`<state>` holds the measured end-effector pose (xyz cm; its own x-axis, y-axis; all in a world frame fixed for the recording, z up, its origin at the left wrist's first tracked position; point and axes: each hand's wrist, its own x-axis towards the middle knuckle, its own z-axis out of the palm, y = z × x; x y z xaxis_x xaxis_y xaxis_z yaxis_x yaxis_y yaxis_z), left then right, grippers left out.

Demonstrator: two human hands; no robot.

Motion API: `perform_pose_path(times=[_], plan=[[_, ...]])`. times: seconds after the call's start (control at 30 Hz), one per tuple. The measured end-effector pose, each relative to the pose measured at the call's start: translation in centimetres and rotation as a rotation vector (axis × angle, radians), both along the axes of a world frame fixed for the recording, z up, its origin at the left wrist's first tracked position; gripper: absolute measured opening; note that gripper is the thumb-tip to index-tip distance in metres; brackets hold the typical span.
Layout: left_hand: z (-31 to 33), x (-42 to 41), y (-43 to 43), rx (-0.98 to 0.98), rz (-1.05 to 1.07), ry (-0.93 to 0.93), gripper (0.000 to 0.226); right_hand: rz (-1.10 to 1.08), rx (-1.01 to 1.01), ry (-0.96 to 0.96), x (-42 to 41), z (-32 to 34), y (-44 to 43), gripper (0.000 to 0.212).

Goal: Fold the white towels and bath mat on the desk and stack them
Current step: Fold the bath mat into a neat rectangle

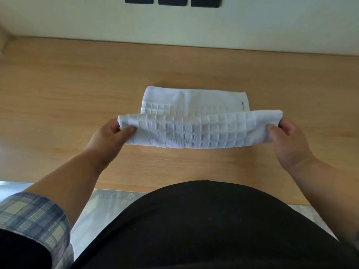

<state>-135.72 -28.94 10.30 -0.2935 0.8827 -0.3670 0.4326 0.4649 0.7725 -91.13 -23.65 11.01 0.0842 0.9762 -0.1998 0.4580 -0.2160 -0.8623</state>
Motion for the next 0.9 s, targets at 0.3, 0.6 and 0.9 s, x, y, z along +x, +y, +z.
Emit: perform_pose_path(times=[0.3, 0.6, 0.9], plan=[[-1.5, 3.2, 10.3, -0.083, 0.252, -0.194, 0.028, -0.173, -0.202, -0.077, -2.3, -2.9, 8.0, 0.017], [-4.2, 3.7, 13.2, -0.255, 0.215, -0.332, 0.018, -0.260, -0.281, -0.233, -2.7, -6.5, 7.4, 0.029], [-5.0, 1.9, 9.7, -0.174, -0.010, -0.235, 0.039, -0.273, -0.249, -0.348, -3.4, -7.1, 6.6, 0.019]])
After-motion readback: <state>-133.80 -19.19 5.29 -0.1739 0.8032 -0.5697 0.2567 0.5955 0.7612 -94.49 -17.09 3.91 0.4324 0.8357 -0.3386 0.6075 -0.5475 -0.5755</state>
